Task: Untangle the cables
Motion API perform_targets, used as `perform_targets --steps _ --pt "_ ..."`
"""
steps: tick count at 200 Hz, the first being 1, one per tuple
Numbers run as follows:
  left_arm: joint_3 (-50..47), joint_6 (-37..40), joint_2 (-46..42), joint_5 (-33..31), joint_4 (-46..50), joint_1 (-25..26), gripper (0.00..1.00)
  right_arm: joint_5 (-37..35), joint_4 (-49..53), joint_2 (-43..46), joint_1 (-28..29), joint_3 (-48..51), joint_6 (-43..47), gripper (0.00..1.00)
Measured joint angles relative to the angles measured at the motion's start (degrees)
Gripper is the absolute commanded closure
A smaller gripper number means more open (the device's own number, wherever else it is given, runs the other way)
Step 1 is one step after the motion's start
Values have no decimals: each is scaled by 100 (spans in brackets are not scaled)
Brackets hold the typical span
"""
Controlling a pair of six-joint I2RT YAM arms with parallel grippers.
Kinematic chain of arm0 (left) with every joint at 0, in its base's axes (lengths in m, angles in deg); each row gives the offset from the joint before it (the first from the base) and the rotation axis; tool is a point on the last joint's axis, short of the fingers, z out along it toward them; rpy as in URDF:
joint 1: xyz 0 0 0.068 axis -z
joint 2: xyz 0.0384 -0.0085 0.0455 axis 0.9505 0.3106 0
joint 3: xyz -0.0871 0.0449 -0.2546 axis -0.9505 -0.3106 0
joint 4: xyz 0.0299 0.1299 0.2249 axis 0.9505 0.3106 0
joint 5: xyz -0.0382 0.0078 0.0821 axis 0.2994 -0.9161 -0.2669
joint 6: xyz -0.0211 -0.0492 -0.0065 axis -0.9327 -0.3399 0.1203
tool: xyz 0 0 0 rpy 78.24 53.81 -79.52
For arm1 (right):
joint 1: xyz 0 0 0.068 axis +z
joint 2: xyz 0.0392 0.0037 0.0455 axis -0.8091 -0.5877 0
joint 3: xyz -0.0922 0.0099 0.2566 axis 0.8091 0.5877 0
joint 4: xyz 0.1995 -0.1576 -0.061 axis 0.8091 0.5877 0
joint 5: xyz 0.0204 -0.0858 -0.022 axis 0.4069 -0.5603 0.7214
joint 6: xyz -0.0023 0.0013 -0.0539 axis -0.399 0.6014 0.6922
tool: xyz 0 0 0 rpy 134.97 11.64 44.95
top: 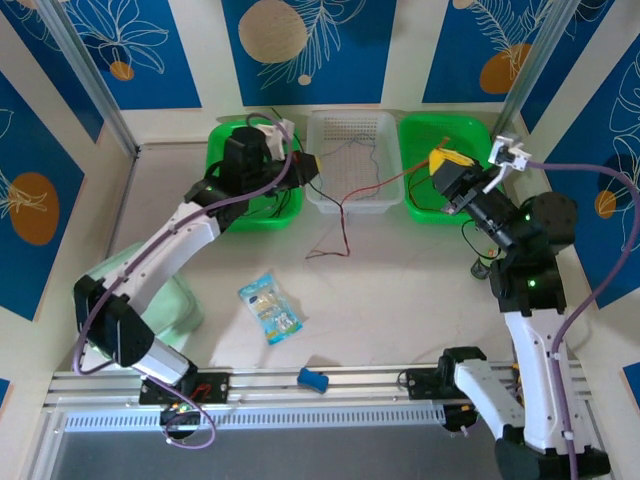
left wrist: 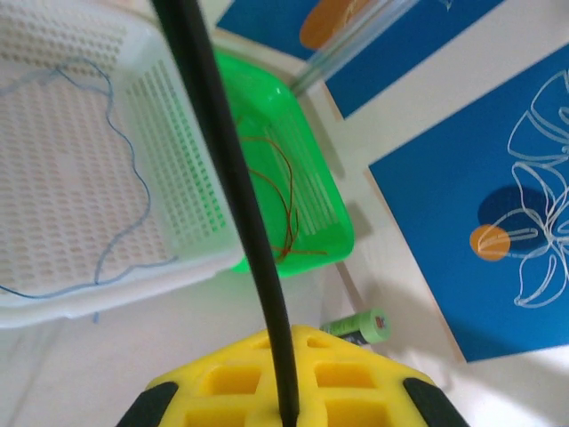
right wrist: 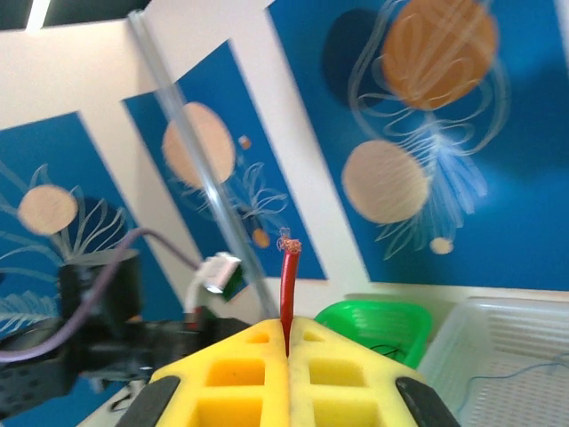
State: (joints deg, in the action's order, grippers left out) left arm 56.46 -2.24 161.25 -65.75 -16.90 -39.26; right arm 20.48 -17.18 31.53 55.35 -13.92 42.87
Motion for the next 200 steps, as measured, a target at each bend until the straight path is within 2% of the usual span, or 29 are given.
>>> perform_targets --steps 53,127,200 --pt "-348 109 -577 -22 275 -573 100 -715 -57 262 -811 363 -199 100" --pt "-505 367 -1239 214 1027 -2138 100 -1427 76 343 -2046 721 -188 100" --pt "-404 590 -1473 476 1637 -3805 100 -1878 44 144 -2503 686 -149 100"
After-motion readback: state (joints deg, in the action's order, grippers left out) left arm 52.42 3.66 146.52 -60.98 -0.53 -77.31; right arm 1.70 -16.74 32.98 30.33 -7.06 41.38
